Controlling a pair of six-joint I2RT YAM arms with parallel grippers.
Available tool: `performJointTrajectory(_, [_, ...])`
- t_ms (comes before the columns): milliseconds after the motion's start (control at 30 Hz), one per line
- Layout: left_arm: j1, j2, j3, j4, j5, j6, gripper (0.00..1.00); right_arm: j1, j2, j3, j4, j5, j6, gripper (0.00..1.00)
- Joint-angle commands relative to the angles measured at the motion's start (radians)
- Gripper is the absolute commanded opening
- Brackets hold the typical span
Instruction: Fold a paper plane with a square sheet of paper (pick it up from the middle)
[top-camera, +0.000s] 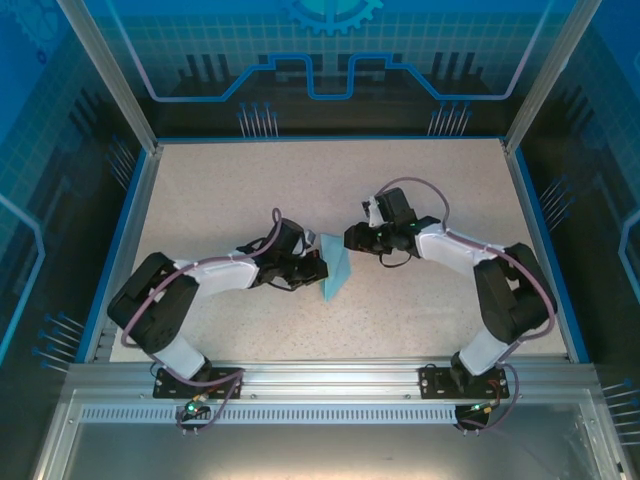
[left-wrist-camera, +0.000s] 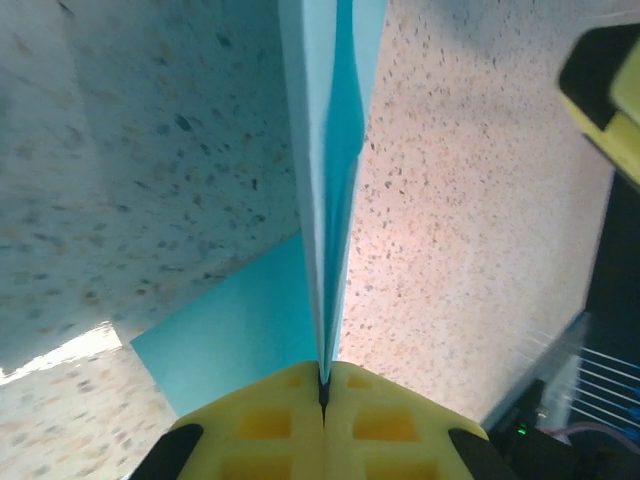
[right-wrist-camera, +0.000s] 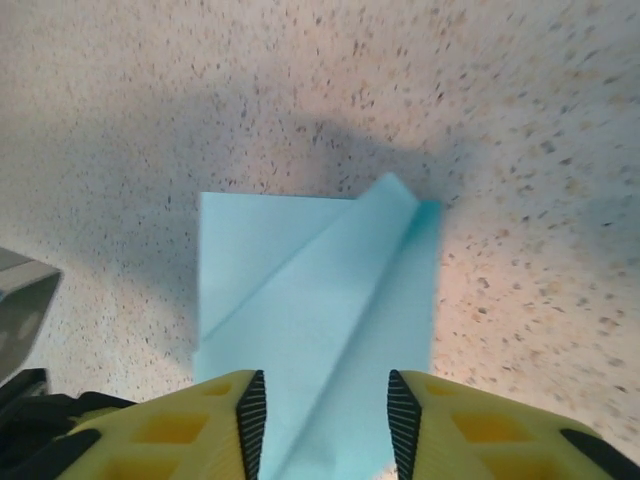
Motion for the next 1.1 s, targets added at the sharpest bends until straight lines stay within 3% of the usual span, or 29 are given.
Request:
performJointTrajectory(0, [-0.005, -0.106, 0.082, -0.257, -0.159, 0.121, 0.02, -0.014, -0.062, -0.024, -0.059, 0.101, -0.02, 0.45])
performJointTrajectory(233, [-0.03, -0.234, 0.258, -0.688, -0.587, 0.252, 0.02, -0.016, -0.138, -0.071, -0.06, 0.214, -0.008, 0.7])
performJointTrajectory(467, [-0.073, -0.159, 0.349, -0.881, -0.884, 0.232, 0.02, -0.016, -0.161, -0.092, -0.075, 0.285, 0.005, 0.83])
performJointTrajectory(733, [-0.158, 0.102, 0.453, -0.988, -1.05, 0.156, 0.04, -0.022, -0.175, -0.092, -0.106, 0.329, 0.029, 0.85])
performJointTrajectory(1067, [-0.23, 0.352, 0.561, -0.948, -1.012, 0.136, 0.09, -0.074, -0.243, -0.168, -0.112, 0.361, 0.106, 0.85])
